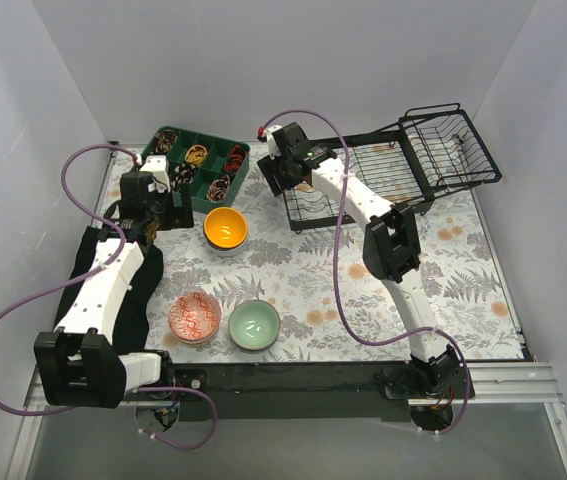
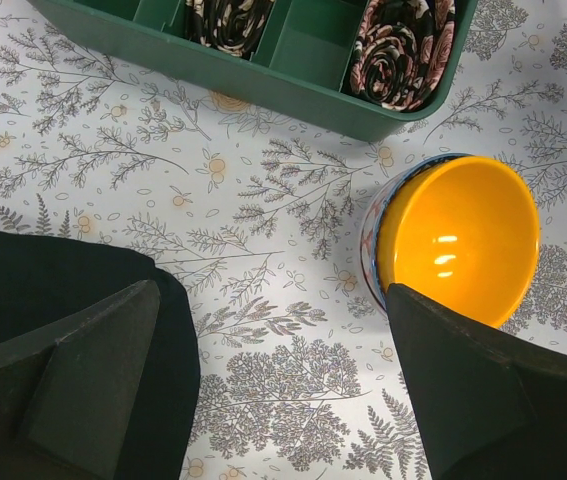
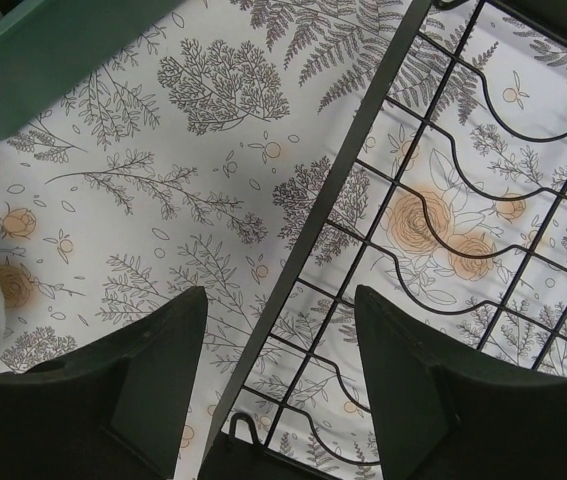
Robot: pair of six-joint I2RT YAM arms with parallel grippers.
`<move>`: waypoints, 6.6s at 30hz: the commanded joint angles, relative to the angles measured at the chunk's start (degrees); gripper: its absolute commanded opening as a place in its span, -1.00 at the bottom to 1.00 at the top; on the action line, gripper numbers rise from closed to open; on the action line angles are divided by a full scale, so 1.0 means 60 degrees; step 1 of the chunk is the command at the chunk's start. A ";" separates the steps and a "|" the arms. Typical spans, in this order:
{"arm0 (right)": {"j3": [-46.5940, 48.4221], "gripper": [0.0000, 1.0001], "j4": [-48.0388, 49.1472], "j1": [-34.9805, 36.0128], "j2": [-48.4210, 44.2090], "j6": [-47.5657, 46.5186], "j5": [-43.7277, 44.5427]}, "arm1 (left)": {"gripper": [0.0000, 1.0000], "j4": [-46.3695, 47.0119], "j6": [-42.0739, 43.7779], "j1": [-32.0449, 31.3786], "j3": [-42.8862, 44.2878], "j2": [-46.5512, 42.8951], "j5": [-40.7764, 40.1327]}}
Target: Load the bowls into the dish rack
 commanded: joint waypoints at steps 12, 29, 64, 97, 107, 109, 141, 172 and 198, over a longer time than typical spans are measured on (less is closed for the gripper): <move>0.0150 0.28 0.0851 0.0015 0.0569 0.0157 0.0174 | 0.97 0.0051 0.0194 0.0160 0.0296 0.0258 -0.0106; 0.0019 0.04 0.0822 0.0074 0.0672 0.0216 0.0408 | 0.96 0.0125 0.0252 0.0160 0.0032 0.0214 -0.0091; -0.4371 -0.97 0.0075 0.1420 -0.1876 -0.0092 0.1199 | 0.97 0.1193 0.0940 0.0087 -0.0496 0.1018 0.0128; -1.2281 -0.97 0.0177 0.2256 -0.7836 -0.4162 0.0235 | 0.96 -0.1031 0.2801 0.0087 0.0031 -0.0825 0.1153; -1.5872 -0.97 0.0442 0.2257 -1.1671 -0.6431 0.0057 | 0.96 -0.1413 0.2771 0.0087 0.0164 -0.0943 0.1549; -1.6298 -0.97 0.0222 0.2271 -1.2348 -0.7281 -0.0190 | 0.97 -0.1428 0.2874 0.0087 0.0076 -0.0929 0.1622; -1.5804 -0.97 0.1203 0.0748 -1.1707 -0.9264 -0.1304 | 0.96 -0.1369 0.2816 0.0087 -0.0774 -0.1705 0.2443; -1.5026 -0.97 0.2550 0.0440 -1.0520 -0.5819 -0.0778 | 0.96 -0.1794 0.3313 -0.0278 -0.0028 -0.0987 0.3395; -1.3853 0.79 0.1190 0.0294 -1.2201 -0.5190 -0.0221 | 0.66 -0.8351 0.5555 -0.2535 0.3767 0.0566 0.3379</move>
